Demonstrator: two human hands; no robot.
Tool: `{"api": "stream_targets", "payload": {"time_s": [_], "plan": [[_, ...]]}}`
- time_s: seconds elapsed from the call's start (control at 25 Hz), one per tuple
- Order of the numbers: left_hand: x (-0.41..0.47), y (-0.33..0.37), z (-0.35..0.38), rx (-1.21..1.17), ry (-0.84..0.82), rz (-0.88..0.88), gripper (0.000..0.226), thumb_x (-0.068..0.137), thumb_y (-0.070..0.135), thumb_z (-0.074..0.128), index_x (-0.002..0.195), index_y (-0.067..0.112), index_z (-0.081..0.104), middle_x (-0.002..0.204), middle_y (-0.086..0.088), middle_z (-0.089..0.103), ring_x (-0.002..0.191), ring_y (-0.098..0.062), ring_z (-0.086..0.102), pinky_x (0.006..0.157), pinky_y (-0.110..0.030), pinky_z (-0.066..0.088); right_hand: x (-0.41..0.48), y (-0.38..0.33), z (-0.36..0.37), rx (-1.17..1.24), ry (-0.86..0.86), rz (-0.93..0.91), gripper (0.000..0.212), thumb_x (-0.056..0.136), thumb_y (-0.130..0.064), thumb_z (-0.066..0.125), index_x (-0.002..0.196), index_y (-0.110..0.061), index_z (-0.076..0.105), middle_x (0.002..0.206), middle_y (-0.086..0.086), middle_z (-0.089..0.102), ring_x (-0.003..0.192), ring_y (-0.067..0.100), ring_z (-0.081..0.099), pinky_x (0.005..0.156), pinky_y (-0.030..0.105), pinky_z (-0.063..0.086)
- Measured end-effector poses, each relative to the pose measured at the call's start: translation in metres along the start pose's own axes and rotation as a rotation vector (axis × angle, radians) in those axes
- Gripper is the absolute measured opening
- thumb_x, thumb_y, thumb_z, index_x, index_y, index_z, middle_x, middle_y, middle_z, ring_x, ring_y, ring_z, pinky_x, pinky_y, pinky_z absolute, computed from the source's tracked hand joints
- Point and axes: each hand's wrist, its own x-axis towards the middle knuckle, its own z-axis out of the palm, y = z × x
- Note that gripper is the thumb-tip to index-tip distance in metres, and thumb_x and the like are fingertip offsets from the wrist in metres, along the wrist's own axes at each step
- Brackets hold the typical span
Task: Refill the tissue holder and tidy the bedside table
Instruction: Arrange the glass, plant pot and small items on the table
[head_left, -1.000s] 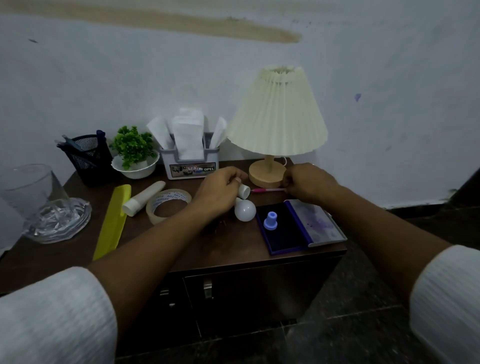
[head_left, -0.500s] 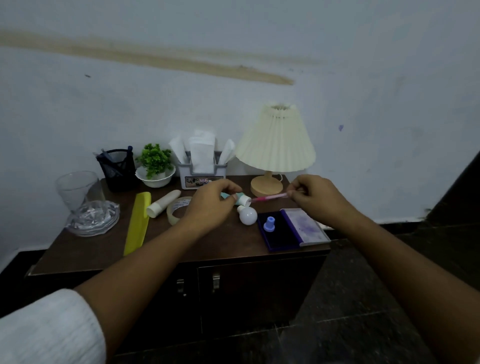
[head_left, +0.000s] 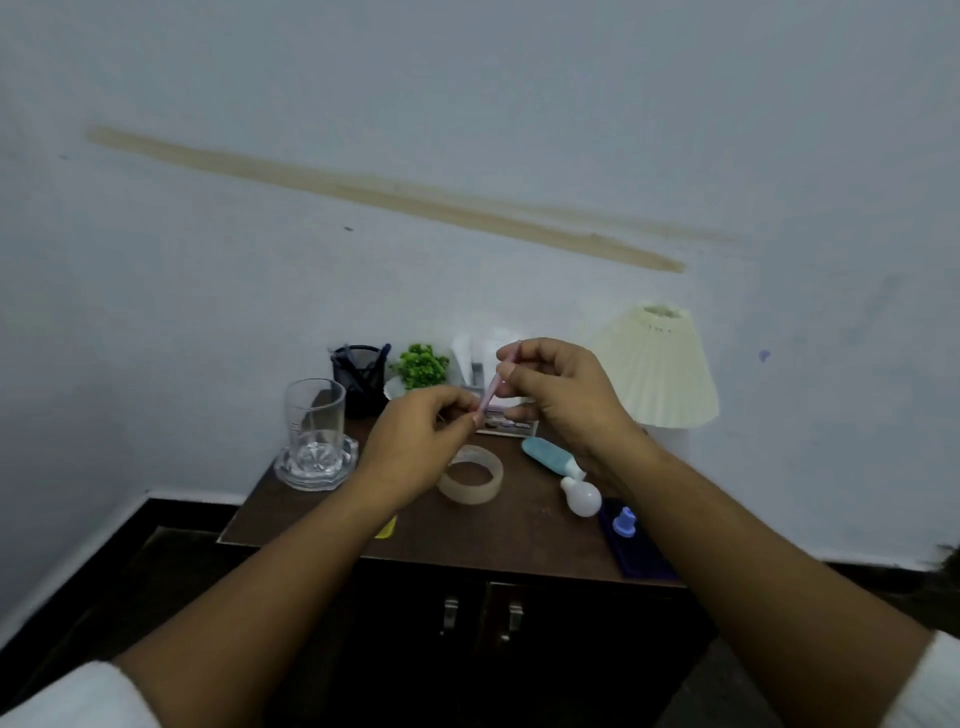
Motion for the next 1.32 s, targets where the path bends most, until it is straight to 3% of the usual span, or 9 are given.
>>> {"api": "stream_targets", "payload": {"time_s": [0.12,0.2,0.52,0.8,0.88,1.0,1.08,1.2,1.32], "plan": [[0.015,-0.025,-0.03,-0.212,0.2,-0.114,0.019,0.094,0.031,0.066,0.112,0.028,0.074,0.103,0.012,0.074,0.096,-0.007,0.068,0.087,-0.041,0.058,0.04,0.003,0.038,-0.059,0.033,-0.083,0.014,0.095,0.0,0.063,0.107,-0.002,0.068,0.104,0.027,0.07,0.085,0.025,0.072,0.065,0.033,0.062],[0.028,-0.038,-0.05,-0.335,0.314,-0.174,0.022,0.097,0.028,0.063,0.118,0.026,0.071,0.11,0.008,0.073,0.102,-0.009,0.067,0.094,-0.042,0.058,0.071,0.007,0.06,-0.135,0.061,-0.152,0.015,0.095,-0.002,0.063,0.109,-0.007,0.066,0.098,0.022,0.071,0.085,0.025,0.073,0.064,0.033,0.061],[0.076,-0.086,-0.088,-0.351,0.515,-0.242,0.023,0.1,0.025,0.057,0.118,0.03,0.069,0.115,0.012,0.069,0.11,-0.005,0.063,0.096,-0.029,0.052,0.172,0.053,0.124,-0.323,0.093,-0.291,0.012,0.095,-0.011,0.061,0.101,-0.016,0.07,0.09,0.004,0.073,0.086,0.02,0.073,0.072,0.041,0.064],[0.085,-0.108,-0.077,-0.31,0.511,-0.262,0.024,0.101,0.024,0.056,0.12,0.025,0.069,0.117,0.012,0.069,0.108,-0.002,0.062,0.09,-0.021,0.05,0.2,0.098,0.156,-0.692,-0.012,-0.238,0.02,0.097,-0.021,0.058,0.094,-0.016,0.077,0.089,0.0,0.076,0.079,0.014,0.068,0.073,0.029,0.053],[0.085,-0.108,-0.08,-0.29,0.52,-0.242,0.023,0.1,0.025,0.056,0.118,0.025,0.07,0.116,0.012,0.069,0.107,-0.001,0.063,0.087,-0.019,0.049,0.201,0.105,0.158,-0.795,-0.045,-0.204,0.022,0.095,-0.021,0.057,0.091,-0.017,0.078,0.09,0.0,0.077,0.08,0.016,0.069,0.075,0.034,0.057],[0.083,-0.103,-0.085,-0.284,0.525,-0.229,0.022,0.099,0.025,0.057,0.116,0.026,0.071,0.114,0.011,0.07,0.106,-0.001,0.063,0.085,-0.018,0.049,0.194,0.097,0.152,-0.791,-0.047,-0.161,0.024,0.093,-0.023,0.061,0.112,-0.016,0.074,0.097,0.003,0.076,0.082,0.015,0.068,0.08,0.033,0.057],[0.079,-0.095,-0.089,-0.274,0.524,-0.218,0.021,0.099,0.025,0.057,0.115,0.026,0.071,0.112,0.012,0.07,0.105,-0.001,0.063,0.087,-0.02,0.05,0.182,0.083,0.139,-0.728,-0.016,-0.155,0.031,0.093,-0.026,0.064,0.122,-0.016,0.067,0.086,-0.001,0.071,0.075,0.009,0.064,0.072,0.027,0.05],[0.069,-0.07,-0.087,-0.238,0.495,-0.157,0.02,0.099,0.027,0.058,0.113,0.027,0.071,0.109,0.013,0.07,0.099,0.0,0.063,0.085,-0.02,0.051,0.147,0.062,0.107,-0.658,0.027,-0.156,0.021,0.091,-0.027,0.068,0.109,-0.017,0.072,0.074,-0.006,0.062,0.07,0.007,0.059,0.065,0.024,0.043],[0.053,-0.039,-0.061,-0.194,0.34,-0.071,0.019,0.099,0.026,0.058,0.112,0.025,0.071,0.105,0.012,0.07,0.094,-0.004,0.065,0.08,-0.021,0.052,0.095,0.06,0.066,-0.642,0.023,-0.116,0.011,0.091,-0.025,0.069,0.096,-0.017,0.073,0.075,0.006,0.068,0.069,0.021,0.065,0.06,0.034,0.052]]}}
